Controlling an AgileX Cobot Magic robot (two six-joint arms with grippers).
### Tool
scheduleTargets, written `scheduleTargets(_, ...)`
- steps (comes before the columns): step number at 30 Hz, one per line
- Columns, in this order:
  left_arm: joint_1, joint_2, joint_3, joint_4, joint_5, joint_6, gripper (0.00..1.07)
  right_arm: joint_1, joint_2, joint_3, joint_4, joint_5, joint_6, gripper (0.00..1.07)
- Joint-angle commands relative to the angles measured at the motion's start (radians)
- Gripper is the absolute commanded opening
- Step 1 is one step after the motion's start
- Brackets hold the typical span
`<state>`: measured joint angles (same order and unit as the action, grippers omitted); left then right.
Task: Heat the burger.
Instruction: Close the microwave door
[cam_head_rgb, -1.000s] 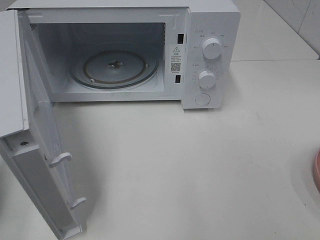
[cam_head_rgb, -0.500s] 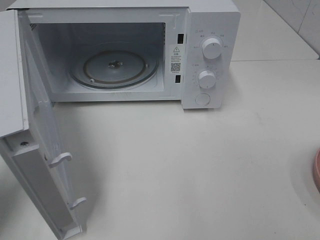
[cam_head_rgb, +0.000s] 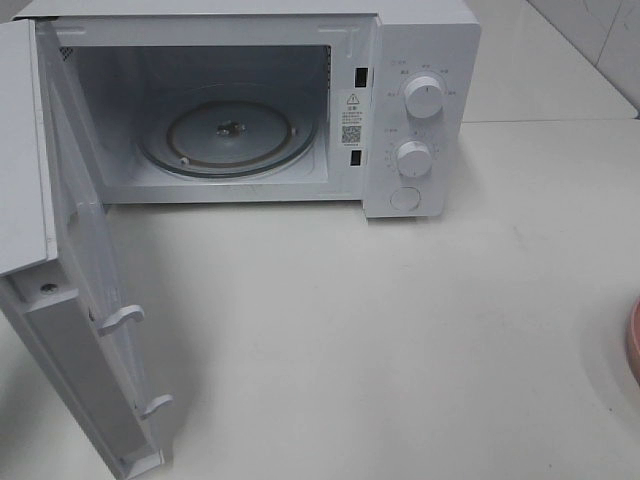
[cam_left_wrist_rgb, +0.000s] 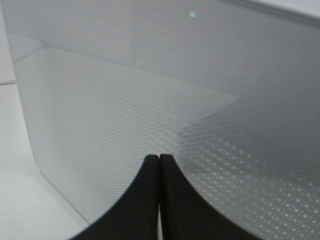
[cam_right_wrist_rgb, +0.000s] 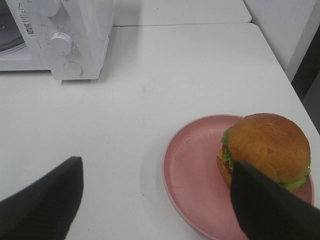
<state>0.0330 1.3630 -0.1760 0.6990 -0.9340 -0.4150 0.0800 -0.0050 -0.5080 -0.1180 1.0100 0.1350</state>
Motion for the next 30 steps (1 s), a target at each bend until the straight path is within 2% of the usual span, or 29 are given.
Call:
scheduleTargets(1,-0.094,-0.005,-0.023,-0.076,0.073,0.030,0.00,-0.006,-0.025,0.005,-0.003,-0.004,-0.003,0.76)
scheduleTargets(2,-0.094,-0.005,-0.023,-0.076,0.073,0.030,0.00,-0.006,-0.025,0.005,-0.003,-0.004,-0.003,0.76)
scheduleTargets(4,-0.154,-0.005,-0.026,-0.153,0.073,0.066,0.00,-0.006,-0.025,0.005,-0.003,-0.004,-0.003,0.76)
scheduleTargets(8,-0.206,-0.005,-0.027,-0.208,0.073,0.108,0.00,-0.006,-0.025,0.005,-0.003,-0.004,-0.003,0.76)
scheduleTargets(9,-0.234,0.000,-0.027,-0.253,0.073,0.124,0.00,-0.006,-0.025,0.005,-0.003,-0.004,-0.003,0.76)
scheduleTargets(13,-0.279,0.029,-0.037,-0.310,0.072,0.131,0.00,-0.006,-0.025,0.005,-0.003,-0.004,-0.003,0.76)
scheduleTargets(15,-0.334,0.089,-0.072,-0.329,0.069,0.151,0.00,-0.006,-0.025,0.005,-0.003,-0.004,-0.003,0.76)
scheduleTargets(18,-0.368,0.124,-0.101,-0.356,0.066,0.156,0.00,-0.006,-0.025,0.005,-0.003,-0.004,-0.003,0.76)
scheduleTargets(20,-0.424,0.160,-0.136,-0.423,0.065,0.159,0.00,-0.006,-0.025,0.005,-0.003,-0.004,-0.003,0.76)
scheduleTargets(21,-0.424,0.160,-0.136,-0.423,0.065,0.159,0.00,-0.006,-0.025,0.005,-0.003,-0.004,-0.003,0.76)
scheduleTargets(23,-0.502,0.192,-0.173,-0.515,0.068,0.237,0.00,-0.006,-0.025,0.005,-0.003,-0.004,-0.003,0.76)
scheduleTargets(26,-0.520,0.202,-0.184,-0.542,0.069,0.259,0.00,-0.006,-0.025,0.005,-0.003,-0.004,-0.003,0.76)
scheduleTargets(28,-0.571,0.248,-0.231,-0.641,0.068,0.286,0.00,-0.006,-0.025,0.005,-0.003,-0.004,-0.003,0.76)
scheduleTargets(30,-0.582,0.261,-0.244,-0.657,0.068,0.286,0.00,-0.006,-0.025,0.005,-0.003,-0.004,-0.003,0.75)
